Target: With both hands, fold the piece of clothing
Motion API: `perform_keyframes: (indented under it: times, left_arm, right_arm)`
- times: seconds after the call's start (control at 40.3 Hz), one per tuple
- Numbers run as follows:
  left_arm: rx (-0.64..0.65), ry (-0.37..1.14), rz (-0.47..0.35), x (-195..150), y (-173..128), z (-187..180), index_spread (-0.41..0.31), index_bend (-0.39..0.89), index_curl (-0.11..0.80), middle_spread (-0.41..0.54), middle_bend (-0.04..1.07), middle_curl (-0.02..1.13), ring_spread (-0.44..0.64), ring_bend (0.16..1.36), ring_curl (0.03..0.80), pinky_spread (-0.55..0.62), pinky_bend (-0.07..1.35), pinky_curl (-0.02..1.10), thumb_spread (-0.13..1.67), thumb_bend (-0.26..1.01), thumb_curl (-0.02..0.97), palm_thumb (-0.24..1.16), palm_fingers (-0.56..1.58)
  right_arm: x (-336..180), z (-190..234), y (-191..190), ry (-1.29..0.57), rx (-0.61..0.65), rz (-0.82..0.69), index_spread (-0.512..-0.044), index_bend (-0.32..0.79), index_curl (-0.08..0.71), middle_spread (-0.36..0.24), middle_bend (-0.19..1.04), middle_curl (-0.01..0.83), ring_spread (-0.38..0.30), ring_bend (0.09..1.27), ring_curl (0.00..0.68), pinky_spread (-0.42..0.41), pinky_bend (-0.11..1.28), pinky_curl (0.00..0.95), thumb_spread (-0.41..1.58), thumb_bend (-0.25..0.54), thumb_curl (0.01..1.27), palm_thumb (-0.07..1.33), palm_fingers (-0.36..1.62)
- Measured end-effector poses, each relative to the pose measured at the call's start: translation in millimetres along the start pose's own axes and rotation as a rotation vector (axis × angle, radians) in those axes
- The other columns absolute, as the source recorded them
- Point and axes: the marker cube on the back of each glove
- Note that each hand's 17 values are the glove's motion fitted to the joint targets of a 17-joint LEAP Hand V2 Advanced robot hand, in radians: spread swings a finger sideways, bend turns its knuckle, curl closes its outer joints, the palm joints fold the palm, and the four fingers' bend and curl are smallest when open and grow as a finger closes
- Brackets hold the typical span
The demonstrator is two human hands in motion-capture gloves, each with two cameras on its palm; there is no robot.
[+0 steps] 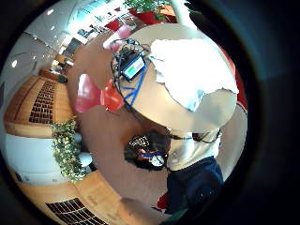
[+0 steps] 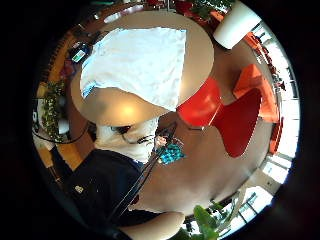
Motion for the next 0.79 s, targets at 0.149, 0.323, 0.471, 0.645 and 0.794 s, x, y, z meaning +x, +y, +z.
perform_keyframes:
  times: [0.149, 0.323, 0.471, 0.645, 0.794]
  left_arm:
    - [-0.022, -0.012, -0.017, -9, 1, 2, -0.017, 0.16, 0.108, 0.079, 0.18, 0.13, 0.16, 0.48, 0.162, 0.15, 0.31, 0.14, 0.84, 0.08, 0.059, 0.14, 0.31]
    - [-0.086, 0.036, -0.012, -14, 3, 13, -0.020, 0.16, 0.162, 0.099, 0.18, 0.17, 0.21, 0.51, 0.197, 0.18, 0.32, 0.19, 1.07, 0.07, 0.097, 0.15, 0.28]
    - [-0.140, 0.027, -0.016, -11, 18, 29, -0.026, 0.18, 0.201, 0.107, 0.17, 0.20, 0.23, 0.53, 0.214, 0.20, 0.32, 0.22, 1.17, 0.05, 0.126, 0.14, 0.28]
    - [-0.266, 0.013, 0.036, 1, 26, 55, -0.041, 0.18, 0.245, 0.105, 0.17, 0.22, 0.22, 0.53, 0.227, 0.18, 0.32, 0.24, 1.22, 0.03, 0.155, 0.15, 0.35]
    - [-0.333, 0.060, 0.024, 13, -1, 74, -0.045, 0.11, 0.239, 0.152, 0.15, 0.23, 0.25, 0.58, 0.256, 0.20, 0.38, 0.28, 1.21, 0.01, 0.186, 0.17, 0.23]
  right_arm:
    - [13, -5, 0, 0.100, 0.045, 0.034, -0.285, 0.17, 0.113, -0.019, 0.19, 0.102, 0.076, 0.30, 0.108, 0.143, 0.43, 0.168, 0.86, 0.232, 0.09, 0.34, 0.28]
    - [20, -6, 7, 0.172, -0.060, 0.036, -0.327, 0.16, 0.162, -0.052, 0.18, 0.150, 0.073, 0.36, 0.157, 0.157, 0.45, 0.216, 1.11, 0.234, 0.13, 0.37, 0.32]
    - [35, 6, 15, 0.240, -0.259, 0.019, -0.340, 0.12, 0.168, -0.103, 0.18, 0.183, 0.047, 0.44, 0.207, 0.151, 0.50, 0.254, 1.15, 0.136, 0.15, 0.28, 0.38]
    - [39, 12, 21, 0.421, -0.304, 0.043, -0.350, 0.12, 0.181, -0.099, 0.19, 0.227, 0.019, 0.48, 0.245, 0.125, 0.52, 0.285, 1.16, 0.149, 0.22, 0.40, 0.42]
    - [58, 30, -5, 0.466, -0.388, 0.181, -0.347, 0.12, 0.196, -0.073, 0.19, 0.254, 0.002, 0.49, 0.268, 0.112, 0.53, 0.303, 1.14, 0.155, 0.27, 0.50, 0.42]
